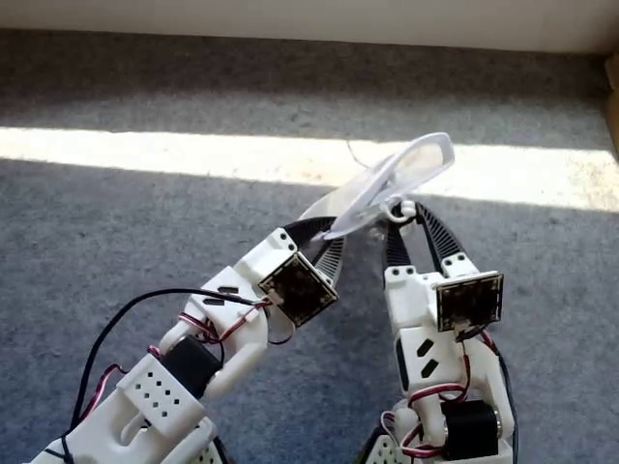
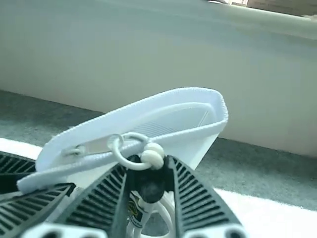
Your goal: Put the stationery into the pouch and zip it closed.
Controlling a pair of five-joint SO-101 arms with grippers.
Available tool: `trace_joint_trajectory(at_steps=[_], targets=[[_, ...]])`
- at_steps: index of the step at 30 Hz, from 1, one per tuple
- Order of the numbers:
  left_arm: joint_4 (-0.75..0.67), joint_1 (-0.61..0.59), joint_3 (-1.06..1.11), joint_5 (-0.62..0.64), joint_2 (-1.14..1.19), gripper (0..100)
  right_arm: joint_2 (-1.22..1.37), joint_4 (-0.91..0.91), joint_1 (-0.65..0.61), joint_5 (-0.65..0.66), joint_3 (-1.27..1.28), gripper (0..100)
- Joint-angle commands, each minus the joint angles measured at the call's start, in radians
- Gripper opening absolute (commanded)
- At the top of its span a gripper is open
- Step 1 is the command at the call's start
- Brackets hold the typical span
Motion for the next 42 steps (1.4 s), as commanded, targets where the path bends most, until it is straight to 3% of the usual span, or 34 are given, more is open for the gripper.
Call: trace_joint_trajectory(at_steps=[1, 23, 38, 42], targets=[[0.002, -0.012, -0.01, -0.008, -0.024, 1, -0.005, -0.048, 0.05, -0.048, -0.002, 0.6], [0.002, -0.013, -0.008, -0.009, -0.024, 1, -0.005, -0.131, 0.265, -0.14, 0.005, 0.6], [0.002, -0.013, -0.008, -0.009, -0.024, 1, -0.005, -0.128, 0.18, -0.129, 0.005, 0.6], [0.002, -0.013, -0.008, -0.002, -0.024, 9, -0.005, -0.104, 0.139, -0.087, 0.007, 0.6]])
